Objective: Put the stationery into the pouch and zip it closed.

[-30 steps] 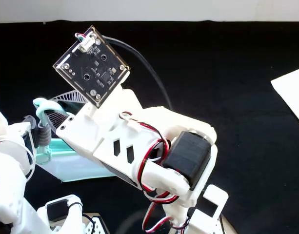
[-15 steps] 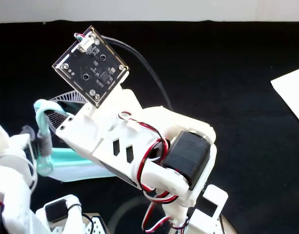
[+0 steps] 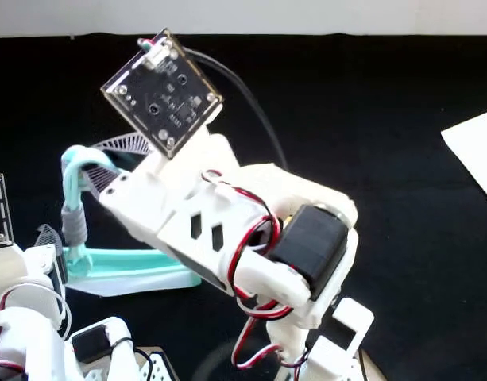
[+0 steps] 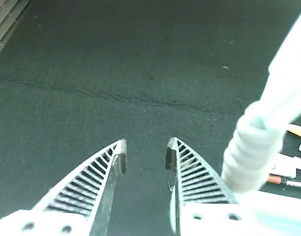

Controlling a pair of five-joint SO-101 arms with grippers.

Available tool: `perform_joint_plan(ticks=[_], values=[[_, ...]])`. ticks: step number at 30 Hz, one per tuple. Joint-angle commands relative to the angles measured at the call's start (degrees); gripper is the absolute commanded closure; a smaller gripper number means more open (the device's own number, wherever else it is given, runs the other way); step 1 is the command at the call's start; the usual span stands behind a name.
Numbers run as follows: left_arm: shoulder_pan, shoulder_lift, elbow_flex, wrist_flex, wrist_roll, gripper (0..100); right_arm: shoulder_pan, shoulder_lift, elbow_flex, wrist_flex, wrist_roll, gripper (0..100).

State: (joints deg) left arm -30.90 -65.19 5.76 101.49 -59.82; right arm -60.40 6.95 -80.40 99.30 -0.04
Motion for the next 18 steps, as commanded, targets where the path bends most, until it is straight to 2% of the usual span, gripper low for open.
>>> perform_joint_plan(ticks=[1, 12, 18], values=[[-0.48, -0.04, -3.12, 0.18, -0.79, 85, 1.19, -0.22, -1.1, -1.36, -0.44, 99.2], [-1.98, 0.04, -4.18, 0.18, -0.88, 85, 1.19, -0.22, -1.1, -1.27, -0.44, 99.2], [-1.89, 0.04, 0.66, 0.09, -0.97, 85, 1.19, -0.31, -1.45, -0.92, -0.44, 99.2]])
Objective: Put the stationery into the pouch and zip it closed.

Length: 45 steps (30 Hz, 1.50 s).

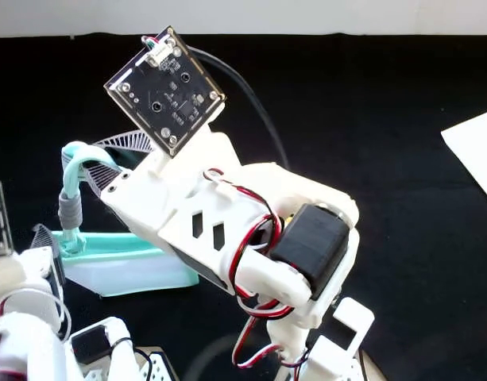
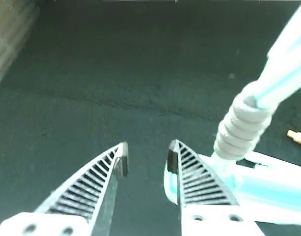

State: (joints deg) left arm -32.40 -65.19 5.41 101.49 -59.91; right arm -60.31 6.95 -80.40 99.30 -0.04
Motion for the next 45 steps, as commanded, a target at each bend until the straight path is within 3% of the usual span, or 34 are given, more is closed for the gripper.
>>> perform_joint_plan(ticks=[1, 11, 16, 29, 37, 45], values=[[-0.4, 0.04, 1.45, 0.0, -0.88, 85, 1.01, -0.31, -1.45, -0.92, -0.44, 99.2], [-0.31, 0.04, 7.34, -0.09, -2.37, 86, 0.84, -0.48, -1.54, -0.04, -0.44, 99.2], [2.24, 0.04, 9.19, 0.0, -5.01, 100, 0.84, -0.48, -1.54, -0.04, -0.44, 99.2], [4.44, -0.48, 10.33, 0.09, -5.19, 99, 3.03, -0.57, -1.19, 1.71, -0.62, 99.2], [4.26, -0.48, 10.33, -0.09, -4.04, 99, 17.19, -6.2, 1.54, 1.89, -0.44, 99.2], [4.62, -0.48, 10.33, -0.18, -3.25, 99, 27.91, -20.88, 23.6, 1.8, -0.44, 99.2]])
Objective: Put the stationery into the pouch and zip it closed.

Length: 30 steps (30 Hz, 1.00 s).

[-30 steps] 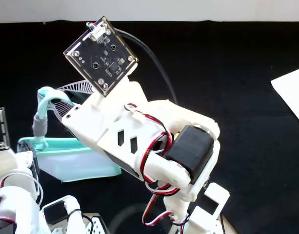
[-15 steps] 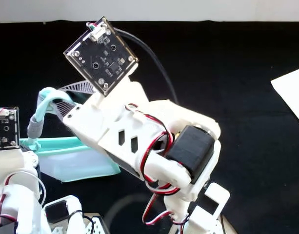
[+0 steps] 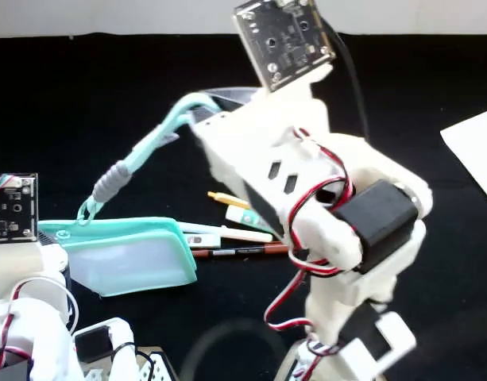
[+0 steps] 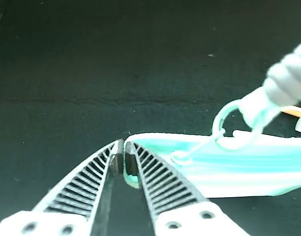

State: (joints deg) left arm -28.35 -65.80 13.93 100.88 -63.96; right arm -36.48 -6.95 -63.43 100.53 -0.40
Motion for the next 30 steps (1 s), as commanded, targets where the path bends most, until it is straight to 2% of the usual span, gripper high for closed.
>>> perform_joint_plan(ticks=[1, 11, 24, 30], values=[[0.57, 0.13, 1.8, 0.44, 0.79, 99, 4.53, -9.19, 9.54, 0.48, -0.09, 99.2], [0.57, 0.04, 1.8, 0.44, 0.79, 99, 13.23, -28.62, 33.71, 0.31, 0.0, 99.2], [0.57, 0.04, 1.89, 0.44, 0.79, 99, 21.93, -44.26, 52.26, -3.82, 0.09, 99.2], [0.57, 0.04, 1.89, 0.44, 0.79, 99, 22.55, -49.63, 58.86, -5.05, 0.09, 99.2]])
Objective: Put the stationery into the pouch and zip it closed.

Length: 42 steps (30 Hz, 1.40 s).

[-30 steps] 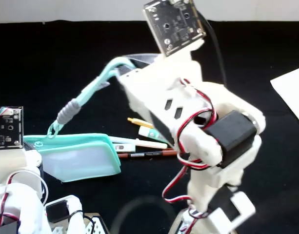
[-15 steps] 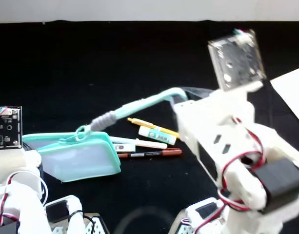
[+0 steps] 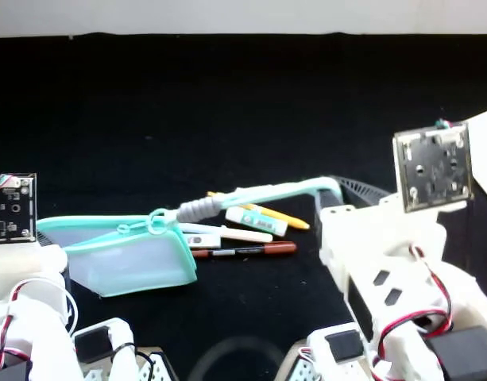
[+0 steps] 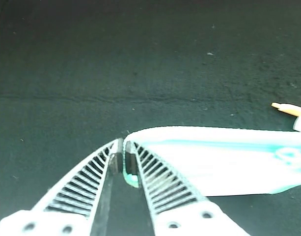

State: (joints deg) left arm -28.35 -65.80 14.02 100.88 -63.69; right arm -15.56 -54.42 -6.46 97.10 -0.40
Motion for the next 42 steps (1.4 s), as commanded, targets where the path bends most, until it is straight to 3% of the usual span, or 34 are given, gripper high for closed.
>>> perform_joint_plan(ticks=[1, 6, 12, 23, 27, 31, 35, 39, 42], values=[[0.57, 0.04, 1.8, 0.44, 0.53, 99, 1.63, -2.95, 2.86, -1.63, 0.09, 99.2], [0.57, 0.04, 1.8, 0.44, 0.53, 99, 2.68, -6.37, 5.67, -1.89, 0.09, 99.2], [0.57, 0.04, 1.8, 0.44, 0.53, 99, 11.65, -8.13, 5.76, -2.07, 3.43, 99.2], [0.57, 0.04, 1.89, 0.44, 0.53, 99, 12.0, -8.31, 10.07, -1.89, 3.25, 99.1], [0.57, 0.04, 1.89, 0.44, 0.53, 99, 11.91, -8.31, 21.05, -1.89, 1.85, 87.2], [0.57, 0.04, 1.89, 0.44, 0.53, 99, 7.34, -8.31, 30.2, -2.33, 0.88, 70.7], [0.57, 0.04, 1.89, 0.44, 0.53, 99, 0.66, -8.31, 35.47, -2.33, 1.05, 70.1], [0.57, 0.04, 1.89, 0.44, 0.53, 99, -4.7, -8.22, 38.02, -0.57, 9.93, 70.1], [0.48, 0.04, 1.89, 0.44, 0.53, 99, -9.45, -8.4, 39.16, 3.82, 20.84, 70.1]])
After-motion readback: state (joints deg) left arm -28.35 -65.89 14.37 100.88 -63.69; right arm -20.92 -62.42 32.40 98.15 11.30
